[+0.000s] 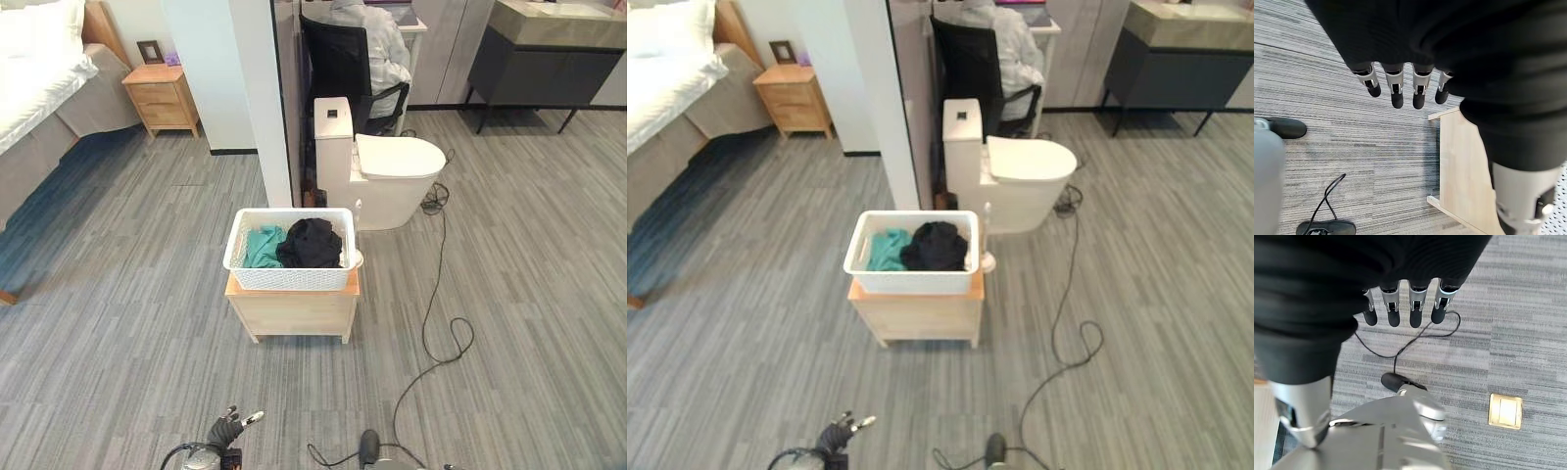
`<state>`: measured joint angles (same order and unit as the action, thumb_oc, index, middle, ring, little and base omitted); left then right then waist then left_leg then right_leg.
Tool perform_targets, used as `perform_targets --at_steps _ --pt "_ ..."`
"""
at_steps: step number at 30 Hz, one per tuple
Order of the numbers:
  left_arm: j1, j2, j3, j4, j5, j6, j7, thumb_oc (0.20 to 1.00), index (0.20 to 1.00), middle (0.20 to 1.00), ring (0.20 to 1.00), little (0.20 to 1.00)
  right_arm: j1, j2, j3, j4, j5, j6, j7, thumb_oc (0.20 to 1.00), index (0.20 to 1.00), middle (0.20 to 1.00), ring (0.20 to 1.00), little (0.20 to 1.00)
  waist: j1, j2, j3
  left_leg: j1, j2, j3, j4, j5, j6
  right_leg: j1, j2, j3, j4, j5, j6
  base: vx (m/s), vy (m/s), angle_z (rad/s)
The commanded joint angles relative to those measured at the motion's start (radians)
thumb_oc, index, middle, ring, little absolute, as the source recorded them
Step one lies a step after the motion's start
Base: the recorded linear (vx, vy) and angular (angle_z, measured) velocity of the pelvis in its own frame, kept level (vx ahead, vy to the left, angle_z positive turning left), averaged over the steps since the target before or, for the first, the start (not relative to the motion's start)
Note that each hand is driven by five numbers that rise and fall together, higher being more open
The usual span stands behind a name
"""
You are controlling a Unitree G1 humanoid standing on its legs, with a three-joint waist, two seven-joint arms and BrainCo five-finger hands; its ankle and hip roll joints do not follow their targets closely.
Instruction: Grab the laundry basket,head to the washer,open it,put in the laundry and shut it.
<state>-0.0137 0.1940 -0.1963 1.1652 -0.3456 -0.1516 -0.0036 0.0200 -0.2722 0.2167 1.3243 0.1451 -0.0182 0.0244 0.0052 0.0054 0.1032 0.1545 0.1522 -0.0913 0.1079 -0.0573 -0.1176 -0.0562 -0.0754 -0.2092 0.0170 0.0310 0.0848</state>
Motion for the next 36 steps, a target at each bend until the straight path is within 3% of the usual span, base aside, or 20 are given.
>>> perform_targets --at_steps 1,3,6,9,10,11,12,15,17,22,26,29,32,36 --pt "-0.013 0.056 0.026 -0.010 -0.025 -0.024 0.012 1.000 1.000 1.000 1.000 1.000 -0.004 0.003 0.024 0.037 0.041 -0.018 -0.021 1.000 1.000 1.000 1.000 1.000 0.006 -0.059 -0.008 -0.048 -0.050 -0.005 0.167 -0.021 0.054 -0.071 -0.023 0.056 0.064 0.008 0.008 0.18 -0.430 0.32" --pt "-0.011 0.067 0.042 -0.039 -0.049 -0.027 0.028 1.000 1.000 1.000 1.000 1.000 -0.022 -0.021 0.016 -0.061 0.090 -0.040 -0.039 1.000 1.000 1.000 1.000 1.000 0.012 -0.077 0.021 -0.172 -0.048 -0.015 0.369 0.061 0.059 -0.040 -0.004 0.063 0.053 -0.011 -0.028 0.06 -0.286 0.27" --pt "0.002 0.070 0.069 -0.083 -0.078 -0.043 0.048 1.000 1.000 1.000 1.000 1.000 -0.034 -0.058 0.013 -0.233 0.105 -0.055 -0.060 1.000 1.000 1.000 1.000 1.000 0.014 -0.083 0.042 -0.233 -0.028 0.011 0.408 0.075 0.065 -0.014 0.009 0.065 0.042 -0.036 -0.043 0.08 -0.132 -0.16" --pt "0.033 0.077 0.086 -0.208 -0.110 -0.062 0.065 1.000 1.000 1.000 1.000 1.000 -0.044 -0.134 -0.032 -0.467 0.124 -0.079 -0.087 1.000 1.000 1.000 1.000 1.000 0.026 -0.088 0.044 -0.266 -0.010 0.048 0.177 0.031 0.053 0.026 -0.010 0.070 0.012 -0.064 -0.031 0.18 0.037 0.08" --pt "0.041 0.082 0.085 -0.238 -0.111 -0.067 0.072 1.000 1.000 1.000 1.000 1.000 -0.050 -0.150 -0.039 -0.499 0.126 -0.083 -0.091 1.000 1.000 1.000 1.000 1.000 0.033 -0.078 0.042 -0.263 -0.009 0.044 0.065 0.054 0.041 0.041 -0.010 0.069 0.004 -0.075 -0.027 0.12 0.083 0.28" --pt "0.041 0.082 0.085 -0.238 -0.111 -0.067 0.072 1.000 1.000 1.000 1.000 1.000 -0.050 -0.150 -0.039 -0.499 0.126 -0.083 -0.091 1.000 1.000 1.000 1.000 1.000 0.033 -0.078 0.043 -0.261 -0.009 0.044 0.063 0.054 0.041 0.042 -0.010 0.069 0.003 -0.075 -0.027 0.21 0.165 0.17" --pt "0.046 0.089 0.088 -0.293 -0.115 -0.073 0.082 1.000 1.000 1.000 1.000 1.000 -0.068 -0.162 -0.050 -0.554 0.141 -0.091 -0.100 1.000 1.000 1.000 1.000 1.000 0.051 -0.053 0.037 -0.293 -0.002 0.028 -0.090 0.140 0.025 0.073 0.000 0.059 -0.015 -0.088 -0.023 0.21 0.163 0.01" --pt "0.045 0.098 0.100 -0.359 -0.129 -0.084 0.100 1.000 1.000 1.000 1.000 1.000 -0.096 -0.139 -0.055 -0.574 0.169 -0.098 -0.120 1.000 1.000 1.000 1.000 1.000 0.077 -0.046 0.038 -0.320 -0.035 0.029 -0.164 0.173 0.014 0.139 -0.004 0.064 -0.040 -0.106 -0.012 0.28 0.207 0.05" --pt "0.057 0.096 0.107 -0.379 -0.129 -0.087 0.103 1.000 1.000 1.000 1.000 1.000 -0.102 -0.129 -0.048 -0.582 0.166 -0.097 -0.118 1.000 1.000 1.000 1.000 1.000 0.084 -0.041 0.029 -0.306 -0.034 0.035 -0.167 0.171 0.017 0.153 -0.007 0.070 -0.042 -0.109 -0.001 0.26 0.215 -0.29" --pt "0.088 0.135 0.139 -0.487 -0.112 -0.088 0.111 1.000 1.000 1.000 1.000 1.000 -0.057 -0.053 -0.083 -0.659 0.199 -0.092 -0.106 1.000 1.000 1.000 1.000 1.000 0.108 -0.077 0.002 -0.307 -0.098 0.078 -0.013 0.070 0.080 0.165 -0.113 0.108 0.056 -0.118 0.052 0.30 0.328 -0.46" --pt "0.080 0.176 0.164 -0.564 -0.079 -0.087 0.140 1.000 1.000 1.000 1.000 1.000 -0.068 -0.035 -0.079 -0.689 0.209 -0.086 -0.105 1.000 1.000 1.000 1.000 1.000 0.106 -0.081 0.012 -0.287 -0.126 0.103 0.002 0.031 0.125 0.064 -0.136 0.125 0.231 -0.044 0.066 0.13 0.243 -0.16" --pt "0.091 0.205 0.209 -0.646 -0.053 -0.097 0.173 1.000 1.000 1.000 1.000 1.000 -0.069 -0.039 -0.078 -0.732 0.214 -0.085 -0.099 1.000 1.000 1.000 1.000 1.000 0.110 -0.082 0.012 -0.259 -0.141 0.119 -0.012 0.007 0.141 0.044 -0.157 0.074 0.240 -0.019 0.066 0.16 0.157 -0.08" --pt "0.113 0.225 0.283 -0.764 -0.026 -0.117 0.215 1.000 1.000 1.000 1.000 1.000 -0.072 -0.059 -0.086 -0.754 0.215 -0.083 -0.090 1.000 1.000 1.000 1.000 1.000 0.109 -0.078 0.003 -0.215 -0.151 0.116 -0.065 0.005 0.141 0.017 -0.123 0.051 0.140 -0.032 0.051 0.19 0.068 0.00" --pt "0.098 0.251 0.365 -0.900 0.049 -0.132 0.289 1.000 1.000 1.000 1.000 1.000 -0.093 -0.073 -0.080 -0.751 0.203 -0.079 -0.095 1.000 1.000 1.000 1.000 1.000 0.099 -0.078 0.033 -0.157 -0.151 0.123 -0.084 -0.016 0.128 -0.065 -0.093 -0.033 0.039 0.023 0.059 0.16 -0.014 -0.07"
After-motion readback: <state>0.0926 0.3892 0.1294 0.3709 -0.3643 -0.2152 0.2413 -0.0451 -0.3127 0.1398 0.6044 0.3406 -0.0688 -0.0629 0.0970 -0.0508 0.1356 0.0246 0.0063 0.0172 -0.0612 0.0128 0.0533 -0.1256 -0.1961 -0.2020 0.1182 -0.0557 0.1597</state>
